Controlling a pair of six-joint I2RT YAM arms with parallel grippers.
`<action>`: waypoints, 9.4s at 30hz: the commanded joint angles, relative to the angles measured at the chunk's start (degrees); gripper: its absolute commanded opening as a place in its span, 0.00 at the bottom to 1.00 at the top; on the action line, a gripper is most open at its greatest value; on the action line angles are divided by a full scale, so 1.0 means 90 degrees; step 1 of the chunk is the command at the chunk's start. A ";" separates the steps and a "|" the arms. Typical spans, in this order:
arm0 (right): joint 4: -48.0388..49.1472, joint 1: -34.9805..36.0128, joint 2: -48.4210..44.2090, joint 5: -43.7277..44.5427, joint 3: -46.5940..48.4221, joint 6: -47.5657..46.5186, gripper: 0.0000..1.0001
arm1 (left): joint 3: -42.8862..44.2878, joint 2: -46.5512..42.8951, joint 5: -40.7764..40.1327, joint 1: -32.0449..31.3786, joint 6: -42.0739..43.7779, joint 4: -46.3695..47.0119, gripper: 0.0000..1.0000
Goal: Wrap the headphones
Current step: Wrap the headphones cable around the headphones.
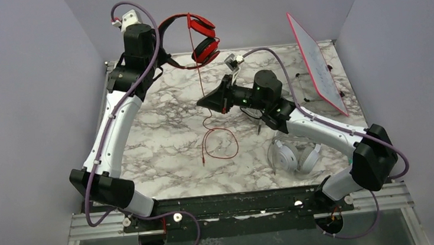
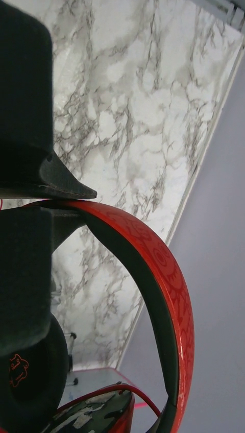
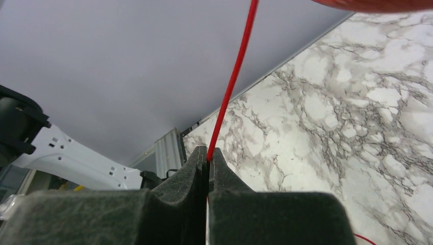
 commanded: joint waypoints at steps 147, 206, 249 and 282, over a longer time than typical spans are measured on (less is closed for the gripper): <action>0.1575 -0.0188 0.0948 -0.0295 -0.0807 0.1142 0.01 | 0.0262 -0.0610 0.2074 0.0221 -0.1339 0.1350 0.00; 0.1059 -0.2081 0.1477 -0.3470 0.1166 0.3437 0.01 | -0.3531 -0.1888 -0.1216 -0.0903 0.3641 0.1988 0.00; 0.0941 0.0294 0.0560 0.0547 -0.0836 0.0381 0.01 | -0.1465 -0.1290 0.1030 -0.0710 -0.1996 0.3352 0.00; -0.0263 -0.1360 -0.1532 -0.0666 -0.1839 -0.2261 0.94 | -0.1691 -0.1722 0.2088 -0.0071 -0.1879 0.3344 0.00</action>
